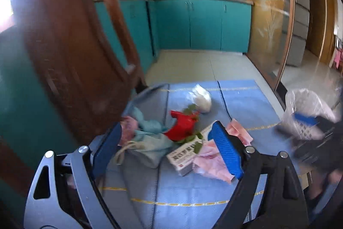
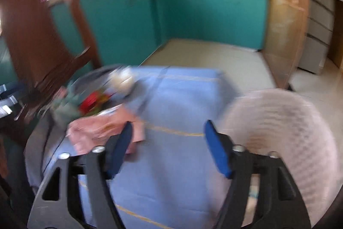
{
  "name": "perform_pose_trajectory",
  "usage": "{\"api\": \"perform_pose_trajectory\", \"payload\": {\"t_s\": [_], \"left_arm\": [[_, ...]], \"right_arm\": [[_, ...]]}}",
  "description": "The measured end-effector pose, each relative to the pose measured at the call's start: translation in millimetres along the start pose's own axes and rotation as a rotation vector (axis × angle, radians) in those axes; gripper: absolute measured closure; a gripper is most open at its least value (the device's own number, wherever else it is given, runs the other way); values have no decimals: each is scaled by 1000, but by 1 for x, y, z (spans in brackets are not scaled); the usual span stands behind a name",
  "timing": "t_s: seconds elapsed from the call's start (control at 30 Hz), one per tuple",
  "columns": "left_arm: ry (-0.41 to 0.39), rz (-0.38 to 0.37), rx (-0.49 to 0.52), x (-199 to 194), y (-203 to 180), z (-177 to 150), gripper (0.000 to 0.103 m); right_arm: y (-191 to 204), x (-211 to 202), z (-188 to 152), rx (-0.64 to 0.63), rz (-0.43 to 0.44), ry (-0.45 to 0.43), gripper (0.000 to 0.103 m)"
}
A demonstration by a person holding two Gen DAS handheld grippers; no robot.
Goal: Collect trash
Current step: 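Grasp the pink plastic bag with the right gripper and lift it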
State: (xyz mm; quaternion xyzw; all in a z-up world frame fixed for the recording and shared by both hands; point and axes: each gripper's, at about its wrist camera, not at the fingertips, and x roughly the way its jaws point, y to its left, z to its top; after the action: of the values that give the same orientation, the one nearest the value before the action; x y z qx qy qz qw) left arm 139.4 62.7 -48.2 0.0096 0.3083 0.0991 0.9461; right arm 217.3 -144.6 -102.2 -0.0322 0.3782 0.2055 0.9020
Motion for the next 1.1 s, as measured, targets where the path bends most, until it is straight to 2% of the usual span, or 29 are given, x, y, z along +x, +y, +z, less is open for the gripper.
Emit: {"api": "perform_pose_trajectory", "payload": {"t_s": [0.1,0.23,0.27,0.3,0.33,0.37,0.53,0.57,1.1], "left_arm": [[-7,-2,-21,-12,11,2,17],[15,-9,-31,-9,18,-4,17],[19,-13,-33,-9,18,-6,17],[24,-15,-34,-9,20,-9,17],[29,-15,-34,-11,20,-11,17],[33,-17,-34,-10,20,-12,17],[57,-23,-35,-7,21,-19,17],[58,-24,-34,-8,20,-20,17],[111,-4,-24,4,17,-33,17]], "right_arm": [[34,37,-3,-61,32,99,26],[57,59,-9,-107,30,150,26],[61,59,-11,-120,23,151,29],[62,59,-14,-132,17,153,41],[63,58,-16,-143,20,159,48],[63,57,-18,-149,29,165,62],[57,42,-25,-171,19,142,79],[52,38,-25,-154,30,140,87],[-24,-20,-10,79,-3,-39,89]]}}
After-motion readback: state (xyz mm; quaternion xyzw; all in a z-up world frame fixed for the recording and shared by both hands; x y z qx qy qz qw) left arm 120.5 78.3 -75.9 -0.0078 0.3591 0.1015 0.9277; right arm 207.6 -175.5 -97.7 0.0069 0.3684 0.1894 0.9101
